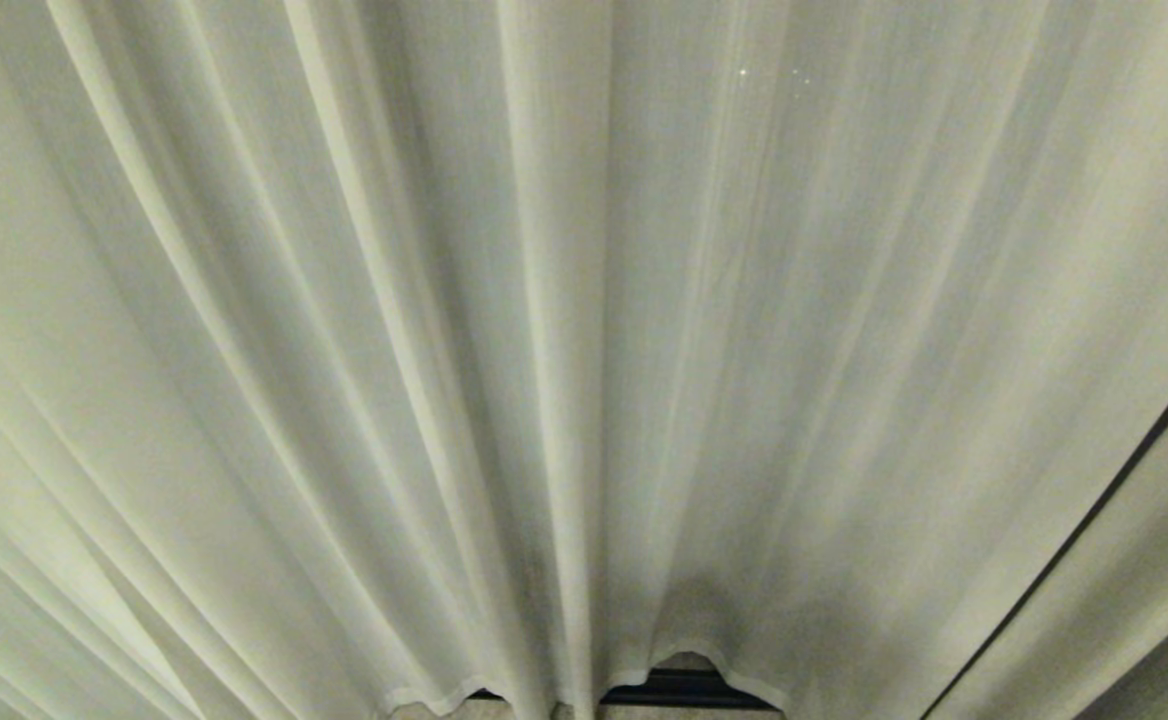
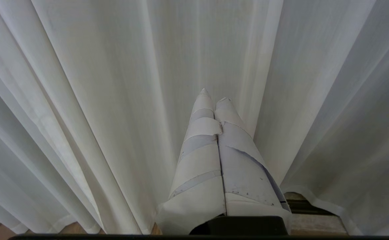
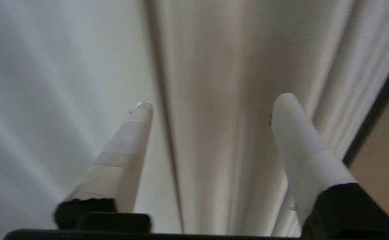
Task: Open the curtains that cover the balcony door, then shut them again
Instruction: Close the outer curtains on both sides
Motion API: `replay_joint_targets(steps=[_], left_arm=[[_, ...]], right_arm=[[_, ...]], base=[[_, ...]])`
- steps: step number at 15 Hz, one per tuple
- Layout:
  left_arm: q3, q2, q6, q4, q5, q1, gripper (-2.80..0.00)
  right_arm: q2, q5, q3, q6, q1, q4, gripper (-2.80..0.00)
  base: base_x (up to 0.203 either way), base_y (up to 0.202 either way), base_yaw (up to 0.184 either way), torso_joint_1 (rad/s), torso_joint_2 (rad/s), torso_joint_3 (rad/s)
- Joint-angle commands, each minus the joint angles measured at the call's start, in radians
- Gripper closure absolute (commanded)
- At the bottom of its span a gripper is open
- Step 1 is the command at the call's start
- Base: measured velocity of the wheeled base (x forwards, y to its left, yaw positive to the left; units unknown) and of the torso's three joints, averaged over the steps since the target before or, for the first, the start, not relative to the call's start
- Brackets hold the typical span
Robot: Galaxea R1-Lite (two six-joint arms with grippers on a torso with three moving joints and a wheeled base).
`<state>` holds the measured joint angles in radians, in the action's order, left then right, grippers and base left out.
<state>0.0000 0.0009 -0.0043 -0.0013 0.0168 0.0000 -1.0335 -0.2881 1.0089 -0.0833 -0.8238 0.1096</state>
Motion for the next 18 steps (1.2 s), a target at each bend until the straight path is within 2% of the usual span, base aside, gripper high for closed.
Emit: replay_joint_targets(steps=[1, 3, 6, 11, 15, 18], left_arm=[[0.0, -0.001, 0.0, 0.0, 0.0, 0.0, 0.0], [0.0, -0.001, -0.001, 0.0, 0.0, 0.0, 0.0], [0.0, -0.001, 0.0, 0.0, 0.0, 0.002, 0.0], [0.0, -0.001, -0.001, 0.0, 0.0, 0.002, 0.0], [0.0, -0.001, -0.002, 0.0, 0.0, 0.001, 0.0], [0.0, -0.001, -0.002, 0.0, 0.0, 0.001, 0.0]], right_arm=[[-0.109, -0.006, 0.054, -0.02, -0.035, 0.01, -2.8], [-0.164, -0.01, 0.103, -0.034, -0.042, 0.056, -2.8], [-0.246, -0.027, 0.159, -0.101, -0.043, 0.201, -2.8], [-0.338, -0.161, 0.178, -0.185, -0.042, 0.386, -2.8], [-0.421, -0.263, 0.187, -0.199, -0.041, 0.428, -2.8], [-0.481, -0.291, 0.218, -0.2, -0.032, 0.445, -2.8]], base=[[0.0, 0.0, 0.0, 0.0, 0.0, 0.0], [0.0, 0.0, 0.0, 0.0, 0.0, 0.0], [0.0, 0.0, 0.0, 0.0, 0.0, 0.0], [0.0, 0.0, 0.0, 0.0, 0.0, 0.0], [0.0, 0.0, 0.0, 0.0, 0.0, 0.0], [0.0, 0.0, 0.0, 0.0, 0.0, 0.0]])
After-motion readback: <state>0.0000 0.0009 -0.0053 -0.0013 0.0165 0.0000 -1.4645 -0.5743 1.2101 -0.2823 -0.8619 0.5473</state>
